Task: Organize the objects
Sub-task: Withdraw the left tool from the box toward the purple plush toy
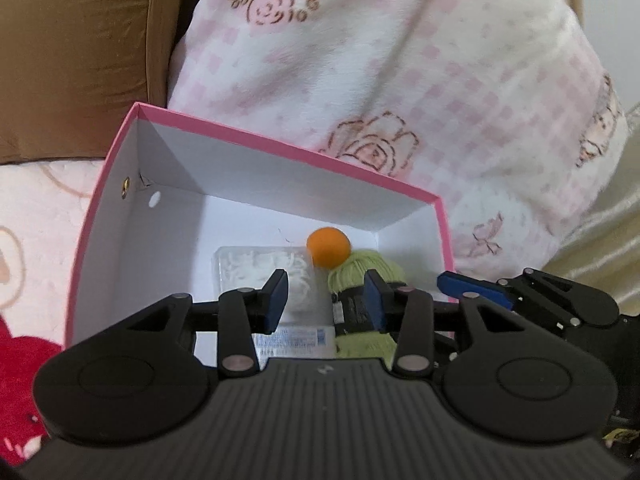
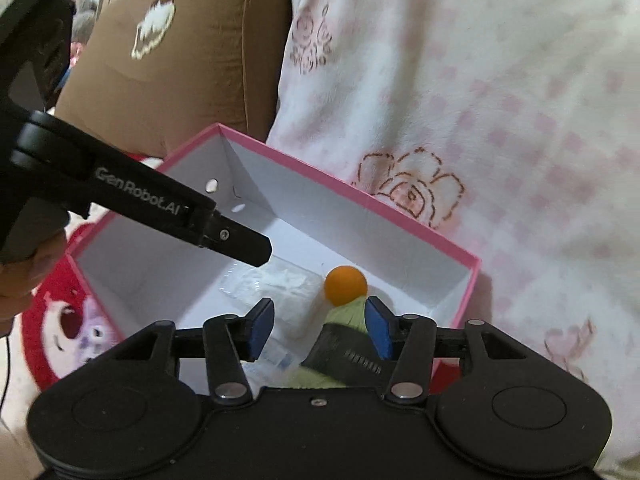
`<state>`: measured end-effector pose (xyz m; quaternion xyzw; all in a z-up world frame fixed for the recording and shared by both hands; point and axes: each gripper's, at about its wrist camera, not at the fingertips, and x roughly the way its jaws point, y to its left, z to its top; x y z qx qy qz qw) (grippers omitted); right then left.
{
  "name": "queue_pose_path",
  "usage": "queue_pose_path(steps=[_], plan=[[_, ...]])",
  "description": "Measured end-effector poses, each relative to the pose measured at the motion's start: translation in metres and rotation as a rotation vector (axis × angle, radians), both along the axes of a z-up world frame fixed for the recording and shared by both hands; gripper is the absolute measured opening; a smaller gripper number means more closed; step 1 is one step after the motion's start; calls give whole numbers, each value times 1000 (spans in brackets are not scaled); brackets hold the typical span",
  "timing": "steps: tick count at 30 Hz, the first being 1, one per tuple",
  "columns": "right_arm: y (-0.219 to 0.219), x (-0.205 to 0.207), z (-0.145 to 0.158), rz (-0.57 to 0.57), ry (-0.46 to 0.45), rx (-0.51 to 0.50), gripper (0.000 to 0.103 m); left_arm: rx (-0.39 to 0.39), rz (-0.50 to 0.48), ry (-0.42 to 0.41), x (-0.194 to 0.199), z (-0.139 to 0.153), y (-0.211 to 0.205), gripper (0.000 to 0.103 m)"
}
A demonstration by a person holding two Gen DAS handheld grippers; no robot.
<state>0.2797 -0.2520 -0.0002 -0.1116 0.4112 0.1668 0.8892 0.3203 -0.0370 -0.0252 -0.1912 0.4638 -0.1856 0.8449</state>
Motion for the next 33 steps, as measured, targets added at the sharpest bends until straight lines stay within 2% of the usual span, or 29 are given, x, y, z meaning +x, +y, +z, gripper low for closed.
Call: queue_pose_path(steps=[5,6,13,16,18,24,28,33], plan=[[-11,-29,27,-71,-10,52,62,11,-25,-18,-26,20,4,41],[-9,-26,21,-79,-12,60,63,14,-30,-22,-31,24,4,41],[-1,-53,32,-107,-46,96,75,44,-52,-63,-61,55,7,47],[5,-65,36,-113,-65,75,83,53,-54,-64,-73,63,7,54],[8,-73,40,-138,-64,62,93,46,-53,-52,-79,66,8,56],[15,-92,45,-148,-58,60,94,77,-62,-45,-96,78,9,68],[20,-102,51,-153,-60,45,94,89,-77,-53,-109,89,10,80],[23,-119,61,-161,-37,21,95,140,-91,-23,-129,97,17,86]])
